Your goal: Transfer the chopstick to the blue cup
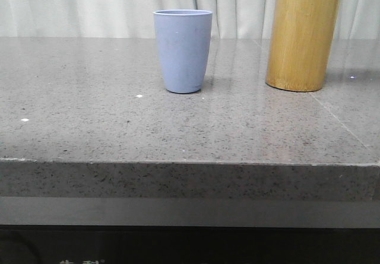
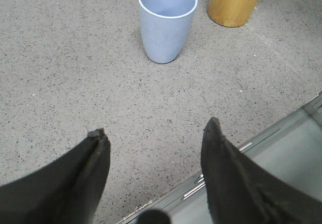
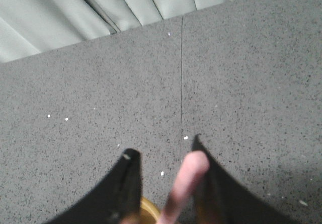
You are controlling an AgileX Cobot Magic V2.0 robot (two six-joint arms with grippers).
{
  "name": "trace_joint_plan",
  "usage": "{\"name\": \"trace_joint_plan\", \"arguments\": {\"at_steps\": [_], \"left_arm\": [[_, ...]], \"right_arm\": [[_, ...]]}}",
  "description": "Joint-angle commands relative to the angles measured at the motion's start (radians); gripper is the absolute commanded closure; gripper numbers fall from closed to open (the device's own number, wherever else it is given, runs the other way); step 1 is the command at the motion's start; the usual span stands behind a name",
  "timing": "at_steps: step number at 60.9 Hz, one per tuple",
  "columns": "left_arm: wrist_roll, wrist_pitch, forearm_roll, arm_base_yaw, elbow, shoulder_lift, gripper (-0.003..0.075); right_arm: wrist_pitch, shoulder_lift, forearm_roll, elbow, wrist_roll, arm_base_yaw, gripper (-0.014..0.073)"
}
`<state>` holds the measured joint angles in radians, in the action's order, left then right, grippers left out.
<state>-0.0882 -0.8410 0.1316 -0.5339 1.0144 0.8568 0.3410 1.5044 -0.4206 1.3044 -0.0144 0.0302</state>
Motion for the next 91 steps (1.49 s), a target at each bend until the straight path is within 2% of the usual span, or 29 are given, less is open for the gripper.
{"name": "trace_joint_plan", "arguments": {"at_steps": [1, 12, 20, 21, 24, 38, 54, 62, 70, 91], "left_arm": [[0.005, 0.076, 0.015, -0.006, 0.029, -0.005, 0.0311], [0.005, 0.076, -0.005, -0.006, 0.029, -0.005, 0.0311], [0.005, 0.076, -0.023, -0.006, 0.029, -0.005, 0.0311], [0.005, 0.076, -0.023, -0.006, 0.029, -0.005, 0.0311], [0.005, 0.076, -0.023, -0.006, 0.029, -0.005, 0.0311], [0.005, 0.078, -0.023, -0.006, 0.029, -0.005, 0.0311], [0.005, 0.078, -0.023, -0.006, 0.029, -0.005, 0.0311], [0.005, 0.078, -0.023, -0.006, 0.029, -0.005, 0.0311], [0.005, 0.078, -0.023, -0.006, 0.029, -0.005, 0.0311], [0.005, 0.078, -0.023, -0.006, 0.029, -0.005, 0.0311]], "right_arm": [[-0.043, -0.035, -0.012, 0.041, -0.006, -0.005, 0.0482], [-0.003, -0.036, 0.003, 0.079, -0.040, -0.005, 0.0668], [0.100, -0.036, 0.003, 0.182, -0.127, -0.005, 0.0661], [0.163, -0.036, 0.003, 0.253, -0.175, -0.005, 0.0661], [0.208, -0.036, 0.003, 0.321, -0.203, -0.005, 0.0661], [0.364, -0.037, 0.003, 0.548, -0.235, 0.050, 0.0661], [0.287, -0.027, 0.003, 0.597, -0.235, 0.278, 0.0661], [0.271, 0.007, 0.003, 0.596, -0.242, 0.358, 0.0661], [0.272, 0.061, 0.004, 0.596, -0.254, 0.395, 0.0661], [0.283, 0.212, 0.002, 0.596, -0.254, 0.396, 0.0650]]}}
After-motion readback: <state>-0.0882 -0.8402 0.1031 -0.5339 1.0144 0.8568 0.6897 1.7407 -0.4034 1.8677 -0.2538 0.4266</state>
